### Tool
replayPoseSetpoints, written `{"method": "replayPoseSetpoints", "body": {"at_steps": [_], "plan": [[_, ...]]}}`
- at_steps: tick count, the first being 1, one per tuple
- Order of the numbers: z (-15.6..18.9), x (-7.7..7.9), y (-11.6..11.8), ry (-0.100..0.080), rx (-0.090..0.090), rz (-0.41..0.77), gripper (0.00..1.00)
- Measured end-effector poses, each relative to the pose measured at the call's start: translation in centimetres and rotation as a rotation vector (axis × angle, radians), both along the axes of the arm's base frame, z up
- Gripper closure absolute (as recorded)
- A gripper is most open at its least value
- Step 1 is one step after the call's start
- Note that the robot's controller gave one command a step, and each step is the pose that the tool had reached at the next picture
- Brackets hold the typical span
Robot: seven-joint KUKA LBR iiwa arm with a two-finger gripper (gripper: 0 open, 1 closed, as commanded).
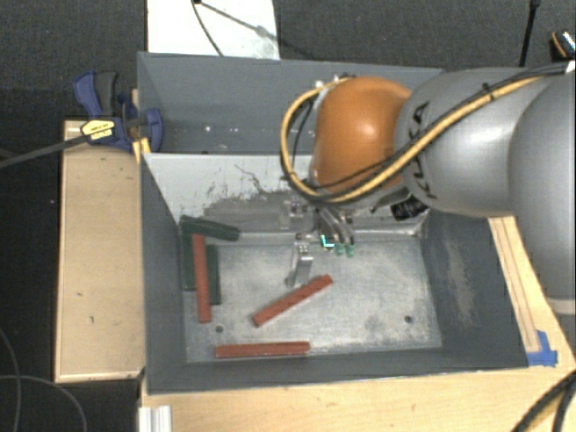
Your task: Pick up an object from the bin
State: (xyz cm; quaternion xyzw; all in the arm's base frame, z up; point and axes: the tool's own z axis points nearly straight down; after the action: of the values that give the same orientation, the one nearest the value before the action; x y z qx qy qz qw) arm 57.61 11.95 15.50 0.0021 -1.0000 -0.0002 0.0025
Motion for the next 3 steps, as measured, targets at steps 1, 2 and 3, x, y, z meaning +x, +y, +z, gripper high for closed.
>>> {"method": "replayPoseSetpoints", "body": {"at_steps": [1, 2, 3], "plan": [[-8.67, -2.25, -4.73, 0.002, -0.001, -0.097, 0.00], [-8.09, -1.91, -4.45, -0.008, 0.002, -0.099, 1.00], [-8.21, -1.90, -4.54, -0.008, 0.001, -0.103, 0.00]]}}
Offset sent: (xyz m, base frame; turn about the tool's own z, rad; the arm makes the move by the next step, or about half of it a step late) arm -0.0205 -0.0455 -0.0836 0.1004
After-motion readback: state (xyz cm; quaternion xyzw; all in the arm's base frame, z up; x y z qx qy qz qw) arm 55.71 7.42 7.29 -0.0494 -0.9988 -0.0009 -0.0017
